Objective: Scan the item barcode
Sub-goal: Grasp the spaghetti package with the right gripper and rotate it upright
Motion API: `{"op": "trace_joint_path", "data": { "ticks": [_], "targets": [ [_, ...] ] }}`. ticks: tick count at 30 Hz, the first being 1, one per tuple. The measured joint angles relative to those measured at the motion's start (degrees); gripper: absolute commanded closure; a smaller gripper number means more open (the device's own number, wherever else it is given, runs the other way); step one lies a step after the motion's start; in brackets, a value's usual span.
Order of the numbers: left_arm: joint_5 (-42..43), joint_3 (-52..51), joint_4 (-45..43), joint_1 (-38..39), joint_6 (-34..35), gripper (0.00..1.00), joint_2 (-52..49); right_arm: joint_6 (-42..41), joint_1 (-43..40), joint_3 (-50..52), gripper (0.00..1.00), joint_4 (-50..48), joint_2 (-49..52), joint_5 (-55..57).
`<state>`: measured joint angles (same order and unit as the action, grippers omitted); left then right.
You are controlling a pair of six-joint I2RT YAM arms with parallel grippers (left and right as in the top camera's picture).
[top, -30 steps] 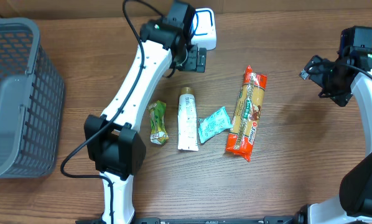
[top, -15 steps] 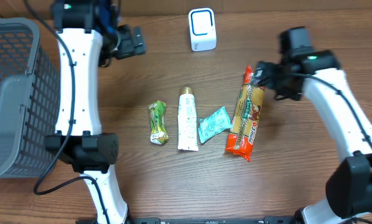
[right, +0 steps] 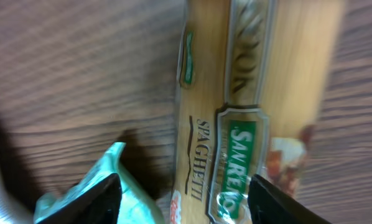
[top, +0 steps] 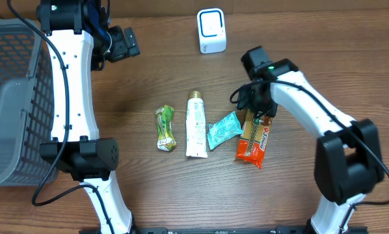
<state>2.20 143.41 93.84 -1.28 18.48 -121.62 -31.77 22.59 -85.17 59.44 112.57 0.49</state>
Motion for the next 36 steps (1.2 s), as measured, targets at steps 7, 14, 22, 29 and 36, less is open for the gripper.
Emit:
{"op": "trace_joint_path", "data": {
  "ticks": [7,14,22,29,36],
  "targets": [
    [0.0,0.0,-2.1,0.0,0.0,0.00,0.0,-0.9,1.9,0.0,0.42,1.2,3.3,4.2],
    [0.0,0.0,-2.1,0.0,0.0,0.00,0.0,-1.0,1.9,2.1,0.51,0.2,3.5,10.1],
    [0.0,0.0,-2.1,0.0,0.0,0.00,0.0,-1.2,2.0,3.8,0.54,0.5,3.5,12.3],
    [0.0,0.0,-2.1,0.0,0.0,0.00,0.0,-0.7,1.8,2.6,0.96,4.2,3.1,10.5],
    [0.0,0.0,-2.1,0.0,0.0,0.00,0.0,4.0,1.8,-1.3,0.96,10.2,3.6,7.6]
  ]
}}
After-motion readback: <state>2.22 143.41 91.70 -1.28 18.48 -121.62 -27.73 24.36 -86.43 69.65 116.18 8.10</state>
